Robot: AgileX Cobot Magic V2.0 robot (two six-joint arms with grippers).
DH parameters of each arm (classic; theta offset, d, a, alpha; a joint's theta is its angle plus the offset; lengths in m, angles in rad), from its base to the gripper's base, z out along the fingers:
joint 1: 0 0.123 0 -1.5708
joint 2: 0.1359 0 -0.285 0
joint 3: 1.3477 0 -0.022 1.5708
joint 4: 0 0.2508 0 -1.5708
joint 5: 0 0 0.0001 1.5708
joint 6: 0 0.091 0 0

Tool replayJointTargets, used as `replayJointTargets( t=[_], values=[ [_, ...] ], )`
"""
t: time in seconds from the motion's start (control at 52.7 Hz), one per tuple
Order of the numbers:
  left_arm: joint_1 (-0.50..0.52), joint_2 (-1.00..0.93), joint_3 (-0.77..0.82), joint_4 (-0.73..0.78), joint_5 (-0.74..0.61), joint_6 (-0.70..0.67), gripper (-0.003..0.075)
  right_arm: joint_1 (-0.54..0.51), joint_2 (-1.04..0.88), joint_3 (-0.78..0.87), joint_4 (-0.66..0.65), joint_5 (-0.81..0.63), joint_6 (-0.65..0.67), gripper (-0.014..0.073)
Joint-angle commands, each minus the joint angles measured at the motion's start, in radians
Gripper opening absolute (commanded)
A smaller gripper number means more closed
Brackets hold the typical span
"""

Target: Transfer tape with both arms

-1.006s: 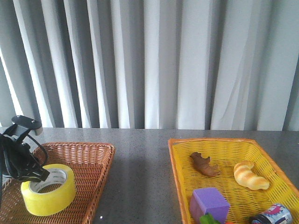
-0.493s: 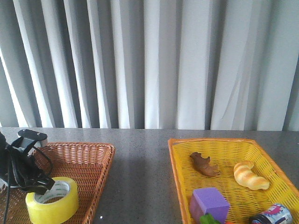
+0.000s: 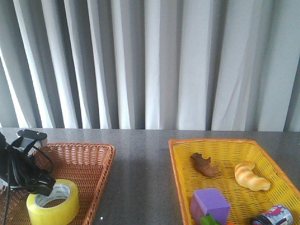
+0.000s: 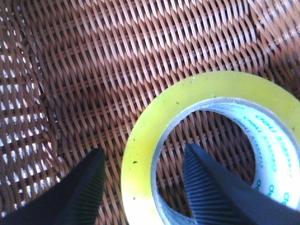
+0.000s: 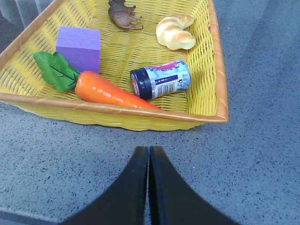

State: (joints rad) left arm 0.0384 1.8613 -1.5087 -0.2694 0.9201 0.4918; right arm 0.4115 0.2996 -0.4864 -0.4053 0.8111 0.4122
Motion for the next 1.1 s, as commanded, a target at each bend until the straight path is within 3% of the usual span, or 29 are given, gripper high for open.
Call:
replayJointTargets(
  t=[0.0, 0.171, 0.266, 0.342, 0.531, 0.797, 0.968, 1.082],
  values=[
    [0.0, -0.057, -0.033, -0.029, -0.01, -0.016, 0.0445, -0.005, 0.009, -0.026, -0.024, -0.06, 0.002, -0.0005],
    [0.0, -0.089, -0.033, -0.029, -0.007, -0.062, 0.0419, -0.005, 0.009, -0.026, -0.027, -0.07, 0.001, -0.0005],
    [0.0, -0.139, -0.033, -0.029, -0.011, -0.064, 0.0357, -0.005, 0.009, -0.026, -0.029, -0.099, 0.001, -0.0005],
    [0.0, -0.195, -0.033, -0.029, -0.013, -0.064, 0.0278, -0.005, 0.009, -0.026, -0.029, -0.133, 0.001, -0.0005],
    [0.0, -0.4, -0.033, -0.029, -0.038, -0.064, -0.0011, -0.005, 0.009, -0.026, -0.024, -0.184, 0.001, -0.0005],
    [0.0, -0.807, 0.027, -0.05, -0.122, -0.098, -0.0008, -0.005, 0.029, -0.026, -0.028, -0.212, 0.025, -0.0005],
    [0.0, -1.136, 0.283, -0.088, -0.243, -0.142, -0.0008, -0.005, 0.096, -0.026, -0.049, -0.26, 0.048, -0.0005],
    [0.0, -1.397, 0.545, -0.132, -0.328, -0.141, -0.0008, -0.005, 0.113, -0.026, -0.059, -0.271, 0.049, -0.0005]
  ],
)
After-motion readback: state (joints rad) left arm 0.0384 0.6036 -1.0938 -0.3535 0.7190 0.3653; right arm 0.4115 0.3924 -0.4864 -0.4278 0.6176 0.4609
